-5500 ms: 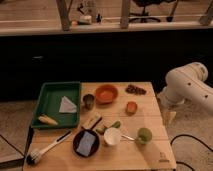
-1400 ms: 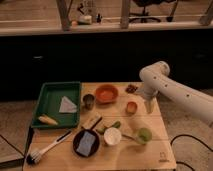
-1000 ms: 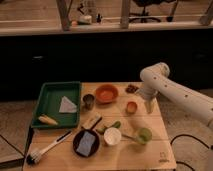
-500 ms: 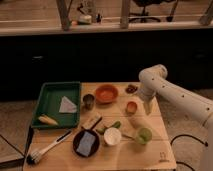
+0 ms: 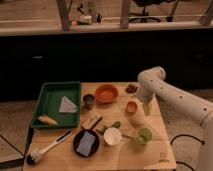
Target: Place apple in table surface
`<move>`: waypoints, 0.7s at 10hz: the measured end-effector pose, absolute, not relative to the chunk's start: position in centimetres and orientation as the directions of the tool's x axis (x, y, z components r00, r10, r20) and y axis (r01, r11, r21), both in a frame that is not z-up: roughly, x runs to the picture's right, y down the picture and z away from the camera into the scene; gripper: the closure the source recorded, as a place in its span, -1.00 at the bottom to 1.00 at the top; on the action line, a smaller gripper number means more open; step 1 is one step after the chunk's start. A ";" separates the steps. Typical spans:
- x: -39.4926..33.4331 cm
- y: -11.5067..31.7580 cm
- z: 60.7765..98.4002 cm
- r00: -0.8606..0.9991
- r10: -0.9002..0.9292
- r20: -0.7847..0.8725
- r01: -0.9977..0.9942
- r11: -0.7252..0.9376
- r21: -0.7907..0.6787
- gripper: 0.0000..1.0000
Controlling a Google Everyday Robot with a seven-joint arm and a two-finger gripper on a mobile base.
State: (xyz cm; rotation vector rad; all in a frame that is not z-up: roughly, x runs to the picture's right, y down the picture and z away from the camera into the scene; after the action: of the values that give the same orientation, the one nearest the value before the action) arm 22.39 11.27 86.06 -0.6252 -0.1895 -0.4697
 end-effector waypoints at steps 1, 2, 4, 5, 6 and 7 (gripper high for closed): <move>22.3 11.4 86.2 0.874 -0.370 0.314 0.485 0.707 -0.515 -0.60; 22.3 11.5 86.3 0.872 -0.373 0.318 0.489 0.705 -0.513 -0.60; 22.3 11.7 86.5 0.864 -0.382 0.327 0.502 0.699 -0.509 -0.60; 22.3 11.8 86.6 0.861 -0.385 0.332 0.507 0.696 -0.509 -0.60; 22.3 11.9 86.7 0.859 -0.387 0.335 0.511 0.693 -0.508 -0.60; 22.4 12.0 86.8 0.856 -0.391 0.339 0.516 0.690 -0.508 -0.60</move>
State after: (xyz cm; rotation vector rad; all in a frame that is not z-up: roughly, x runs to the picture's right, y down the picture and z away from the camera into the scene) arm 22.42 12.04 86.76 -0.6300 -0.2110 -0.5115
